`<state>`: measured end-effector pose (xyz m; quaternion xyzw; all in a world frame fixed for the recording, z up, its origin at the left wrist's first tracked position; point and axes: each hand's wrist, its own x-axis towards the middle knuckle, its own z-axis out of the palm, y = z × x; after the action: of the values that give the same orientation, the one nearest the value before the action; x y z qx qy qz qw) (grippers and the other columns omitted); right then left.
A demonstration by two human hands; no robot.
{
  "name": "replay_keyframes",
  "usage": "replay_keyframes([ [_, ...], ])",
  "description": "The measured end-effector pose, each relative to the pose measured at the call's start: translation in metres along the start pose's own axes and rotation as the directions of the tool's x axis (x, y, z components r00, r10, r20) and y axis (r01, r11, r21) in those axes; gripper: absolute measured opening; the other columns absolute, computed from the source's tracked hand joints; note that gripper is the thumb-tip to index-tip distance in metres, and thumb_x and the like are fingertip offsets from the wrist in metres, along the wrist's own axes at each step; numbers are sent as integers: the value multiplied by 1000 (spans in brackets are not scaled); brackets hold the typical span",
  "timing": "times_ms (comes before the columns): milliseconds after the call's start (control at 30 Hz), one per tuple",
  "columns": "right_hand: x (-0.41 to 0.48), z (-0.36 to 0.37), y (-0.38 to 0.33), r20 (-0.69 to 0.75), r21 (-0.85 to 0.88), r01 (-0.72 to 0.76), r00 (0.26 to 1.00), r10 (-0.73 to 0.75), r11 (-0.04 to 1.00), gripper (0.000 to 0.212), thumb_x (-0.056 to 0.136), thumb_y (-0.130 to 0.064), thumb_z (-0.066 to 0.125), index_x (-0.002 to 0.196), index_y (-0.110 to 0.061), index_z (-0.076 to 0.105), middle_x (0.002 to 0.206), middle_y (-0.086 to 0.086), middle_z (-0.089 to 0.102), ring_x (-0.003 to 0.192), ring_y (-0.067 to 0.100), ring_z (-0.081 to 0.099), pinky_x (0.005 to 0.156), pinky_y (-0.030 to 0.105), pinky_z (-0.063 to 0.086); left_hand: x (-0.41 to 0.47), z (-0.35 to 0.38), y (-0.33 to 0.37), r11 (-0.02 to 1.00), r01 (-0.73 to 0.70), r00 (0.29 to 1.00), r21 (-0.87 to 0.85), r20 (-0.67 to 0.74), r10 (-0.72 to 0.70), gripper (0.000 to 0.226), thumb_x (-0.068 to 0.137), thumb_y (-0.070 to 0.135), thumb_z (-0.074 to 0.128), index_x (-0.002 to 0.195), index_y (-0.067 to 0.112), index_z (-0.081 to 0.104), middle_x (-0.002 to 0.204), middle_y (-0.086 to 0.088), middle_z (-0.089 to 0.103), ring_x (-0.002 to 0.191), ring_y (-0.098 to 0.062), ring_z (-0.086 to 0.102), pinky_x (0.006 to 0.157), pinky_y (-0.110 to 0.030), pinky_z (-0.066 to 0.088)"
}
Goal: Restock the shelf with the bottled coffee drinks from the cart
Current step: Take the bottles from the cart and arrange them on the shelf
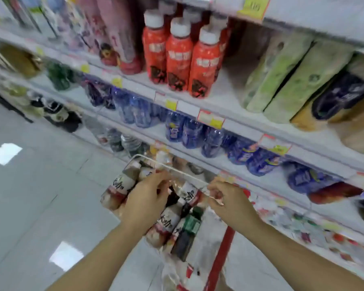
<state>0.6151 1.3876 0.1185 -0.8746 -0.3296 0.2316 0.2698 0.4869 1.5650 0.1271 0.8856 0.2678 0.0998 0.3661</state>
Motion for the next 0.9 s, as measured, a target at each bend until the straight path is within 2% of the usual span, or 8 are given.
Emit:
replay_keyframes([
  [167, 7, 98, 31, 333, 33, -389, 873, 357, 921, 50, 92, -26, 58, 138, -15, 40, 133, 6, 53, 105, 20, 58, 81, 26, 45, -58, 52, -92, 976, 187, 948, 115, 239, -210, 27, 88, 17, 53, 111, 23, 65, 104, 4, 65, 91, -20, 62, 73, -30, 48],
  [333, 18, 161, 51, 303, -7, -597, 763, 571, 802, 69, 88, -29, 62, 144, -9, 27, 135, 16, 46, 113, 30, 54, 81, 33, 47, -85, 86, -141, 958, 250, 912, 137, 298, -281, 33, 83, 23, 52, 112, 16, 66, 111, -5, 66, 99, -31, 62, 85, -39, 49],
  [500, 24, 201, 62, 200, 96, -644, 759, 619, 759, 76, 80, -22, 70, 140, -11, 26, 119, 13, 54, 90, 23, 56, 59, 22, 38, -96, 112, -167, 943, 287, 884, 166, 333, -327, 34, 84, 13, 63, 118, 17, 63, 120, -2, 61, 106, -29, 58, 97, -38, 45],
  [600, 19, 219, 58, 190, 187, -650, 759, 623, 736, 85, 78, -21, 73, 144, -15, 21, 118, 8, 56, 100, 26, 59, 72, 25, 41, -100, 121, -170, 932, 323, 876, 167, 320, -361, 32, 85, 16, 64, 117, 20, 63, 122, 0, 61, 109, -28, 57, 100, -38, 41],
  [700, 16, 228, 55, 207, 226, -658, 753, 625, 718, 82, 70, -29, 79, 137, -17, 33, 119, 8, 58, 104, 25, 59, 80, 30, 48, -98, 119, -168, 910, 331, 849, 250, 342, -403, 34, 91, 25, 55, 125, 30, 54, 134, 9, 51, 127, -17, 45, 115, -41, 17],
  [767, 15, 219, 51, 254, 291, -657, 754, 606, 696, 65, 73, -29, 77, 128, -18, 43, 111, 3, 62, 94, 16, 60, 70, 23, 46, -92, 115, -164, 901, 342, 839, 268, 345, -421, 35, 93, 28, 51, 127, 33, 51, 136, 13, 48, 132, -14, 39, 116, -42, 4],
  [833, 14, 198, 47, 279, 373, -627, 779, 562, 684, 52, 78, -28, 74, 121, -26, 45, 100, -10, 60, 84, 0, 56, 63, 15, 40, -80, 110, -158, 920, 342, 872, 191, 301, -387, 33, 92, 24, 53, 124, 31, 55, 129, 11, 53, 125, -15, 45, 114, -39, 12],
  [900, 15, 172, 45, 243, 461, -569, 819, 520, 681, 54, 79, -26, 73, 122, -36, 43, 103, -14, 58, 87, -5, 56, 64, 13, 40, -61, 111, -151, 931, 360, 888, 60, 282, -362, 32, 91, 17, 54, 121, 24, 59, 122, 6, 58, 113, -15, 54, 100, -28, 33],
])
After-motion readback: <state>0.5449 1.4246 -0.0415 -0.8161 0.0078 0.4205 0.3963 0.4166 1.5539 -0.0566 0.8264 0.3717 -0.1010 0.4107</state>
